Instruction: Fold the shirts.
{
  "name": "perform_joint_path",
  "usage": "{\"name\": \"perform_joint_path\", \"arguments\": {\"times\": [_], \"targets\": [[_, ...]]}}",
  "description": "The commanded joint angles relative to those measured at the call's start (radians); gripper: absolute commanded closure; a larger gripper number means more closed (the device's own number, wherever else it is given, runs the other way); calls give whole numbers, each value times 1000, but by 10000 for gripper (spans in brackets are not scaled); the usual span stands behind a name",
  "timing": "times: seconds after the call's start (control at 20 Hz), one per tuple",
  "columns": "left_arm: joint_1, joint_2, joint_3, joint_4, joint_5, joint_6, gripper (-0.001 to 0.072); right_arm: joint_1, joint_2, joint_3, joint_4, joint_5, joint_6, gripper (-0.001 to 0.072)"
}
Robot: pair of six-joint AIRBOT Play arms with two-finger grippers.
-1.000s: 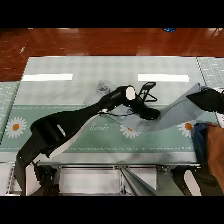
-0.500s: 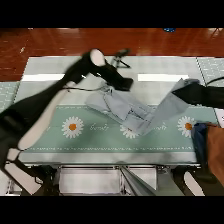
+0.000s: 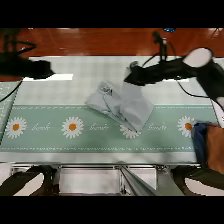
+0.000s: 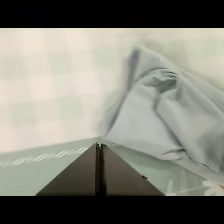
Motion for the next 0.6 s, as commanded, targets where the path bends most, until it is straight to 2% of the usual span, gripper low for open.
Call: {"name": "perform_joint_path", "arguments": {"times": [0.0, 0.1, 0.15, 0.2, 0.25, 0.4, 0.55], "targets": [[111, 293, -296, 13, 126, -92, 679, 91, -223, 158, 8, -33, 14, 693], [101, 374, -410, -45, 164, -102, 679, 111, -311, 205, 30, -60, 14, 690], [93, 393, -454, -82, 179, -101, 678, 118, -349, 220, 65, -71, 14, 595], [83, 397, -491, -109, 191, -101, 678, 118, -375, 225, 104, -75, 12, 414], [69, 390, -518, -127, 206, -101, 679, 118, -393, 225, 154, -60, -5, 283], [30, 356, -570, -150, 290, -102, 678, 94, -389, 225, 204, 54, -20, 290], [35, 344, -567, -187, 344, -102, 678, -14, -289, 225, 194, 203, -18, 301]]}}
